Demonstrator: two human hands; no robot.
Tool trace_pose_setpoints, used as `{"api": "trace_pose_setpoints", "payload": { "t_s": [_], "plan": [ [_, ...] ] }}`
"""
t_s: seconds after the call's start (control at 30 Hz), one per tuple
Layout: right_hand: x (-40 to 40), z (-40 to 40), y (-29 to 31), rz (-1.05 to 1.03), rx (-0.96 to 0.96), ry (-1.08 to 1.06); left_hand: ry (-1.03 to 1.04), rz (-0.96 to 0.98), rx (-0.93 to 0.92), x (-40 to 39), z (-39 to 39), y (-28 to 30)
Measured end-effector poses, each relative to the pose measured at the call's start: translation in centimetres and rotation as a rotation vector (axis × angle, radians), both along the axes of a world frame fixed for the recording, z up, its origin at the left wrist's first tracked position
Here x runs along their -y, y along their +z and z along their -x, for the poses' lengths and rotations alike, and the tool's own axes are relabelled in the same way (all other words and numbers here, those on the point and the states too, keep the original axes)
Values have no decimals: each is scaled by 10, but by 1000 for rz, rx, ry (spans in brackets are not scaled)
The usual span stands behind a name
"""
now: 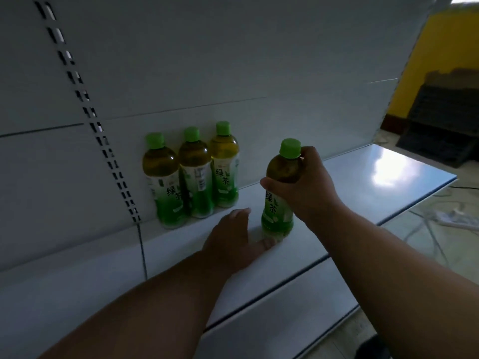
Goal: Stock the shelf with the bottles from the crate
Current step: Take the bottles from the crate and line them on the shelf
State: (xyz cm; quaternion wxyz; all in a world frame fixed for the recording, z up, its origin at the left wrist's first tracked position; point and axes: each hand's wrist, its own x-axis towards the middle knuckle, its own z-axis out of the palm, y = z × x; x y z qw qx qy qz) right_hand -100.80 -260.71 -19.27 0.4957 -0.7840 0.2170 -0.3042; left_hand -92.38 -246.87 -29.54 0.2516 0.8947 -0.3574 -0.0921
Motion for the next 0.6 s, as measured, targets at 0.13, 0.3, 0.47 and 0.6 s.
{"api": "trace_pose_setpoints", "payload": {
  "t_s": [0.13, 0.3, 0.47, 0.6],
  "plan": [
    [12, -27, -11, -7, 9, 3, 48, -78, 191, 7, 3, -22],
    [5, -16, -39, 84, -105, -65, 38, -240, 287, 10, 3, -21],
    [5, -5, -69, 233, -332, -61, 0, -330, 230, 10, 0, -17],
    [11, -31, -63, 314, -352, -64, -14, -380, 211, 10, 0, -17]
  ]
}}
